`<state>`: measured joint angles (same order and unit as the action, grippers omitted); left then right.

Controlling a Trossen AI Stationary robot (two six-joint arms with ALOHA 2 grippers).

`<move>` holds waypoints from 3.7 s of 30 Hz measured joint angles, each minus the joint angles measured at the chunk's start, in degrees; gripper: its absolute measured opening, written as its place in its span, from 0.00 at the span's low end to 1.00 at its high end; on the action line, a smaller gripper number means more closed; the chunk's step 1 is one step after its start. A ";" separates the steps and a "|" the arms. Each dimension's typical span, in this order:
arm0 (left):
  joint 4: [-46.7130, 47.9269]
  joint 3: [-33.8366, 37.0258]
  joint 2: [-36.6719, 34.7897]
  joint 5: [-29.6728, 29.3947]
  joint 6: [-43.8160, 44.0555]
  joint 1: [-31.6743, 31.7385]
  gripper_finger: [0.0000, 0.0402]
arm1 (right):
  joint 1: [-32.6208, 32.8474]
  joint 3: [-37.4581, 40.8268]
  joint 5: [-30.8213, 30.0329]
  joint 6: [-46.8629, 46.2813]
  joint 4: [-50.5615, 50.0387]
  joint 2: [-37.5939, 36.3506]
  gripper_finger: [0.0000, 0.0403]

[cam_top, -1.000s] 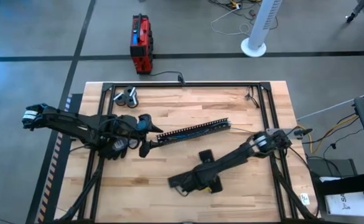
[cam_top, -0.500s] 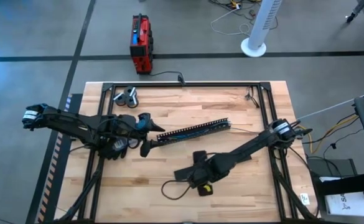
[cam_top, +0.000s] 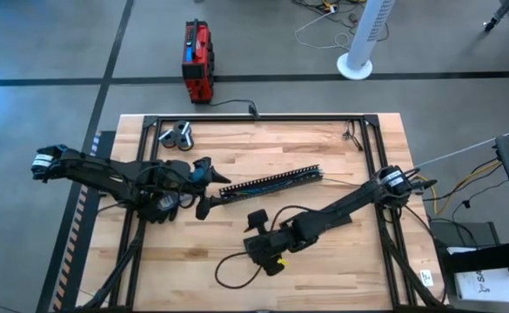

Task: Ziptie cables
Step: Close the black cable duct

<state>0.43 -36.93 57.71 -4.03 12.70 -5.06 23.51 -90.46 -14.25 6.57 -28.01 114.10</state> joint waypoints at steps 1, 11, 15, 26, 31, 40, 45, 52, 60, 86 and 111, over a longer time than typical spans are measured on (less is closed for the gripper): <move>-0.02 0.00 0.00 0.00 -0.01 0.00 0.74 | -0.14 -0.39 -0.21 -1.28 -0.02 0.00 0.98; -0.02 0.00 0.04 0.00 -0.82 0.00 0.74 | -0.45 0.01 4.91 -6.76 3.20 0.38 0.88; -0.02 0.00 0.04 0.00 -0.84 0.00 0.74 | -1.31 0.97 9.10 -4.47 9.24 0.33 0.83; -0.69 0.00 0.04 0.00 -0.84 0.00 0.74 | -3.72 1.02 9.64 -8.45 -7.95 -14.34 0.63; -0.94 0.00 0.04 0.00 -0.87 0.00 0.74 | -3.94 1.34 9.75 -9.59 -16.10 -19.27 0.58; -1.86 0.00 0.04 0.00 -1.26 0.00 0.74 | -3.94 0.79 9.78 -9.10 -9.38 -21.39 0.54; -1.85 0.00 0.21 0.00 -1.26 0.00 0.74 | -3.94 0.75 10.04 -4.75 0.50 -20.54 0.56; -2.11 0.00 0.55 0.04 -0.12 0.02 0.74 | -3.94 0.75 8.88 -4.72 11.75 -18.73 0.58; -2.21 0.00 1.16 0.07 -0.09 -0.03 0.74 | -3.66 0.88 8.26 -0.12 6.10 -18.75 0.51; -3.00 0.00 2.15 0.09 -1.65 -0.04 0.74 | -3.73 41.50 10.26 -7.09 58.50 -17.11 0.49; -8.66 -0.04 17.90 -1.45 -1.03 -0.04 0.74 | -3.76 44.35 15.76 -9.18 88.95 1.64 0.75</move>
<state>-8.23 -36.97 75.61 -5.48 11.67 -5.10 19.75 -46.11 1.52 -2.61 60.94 115.74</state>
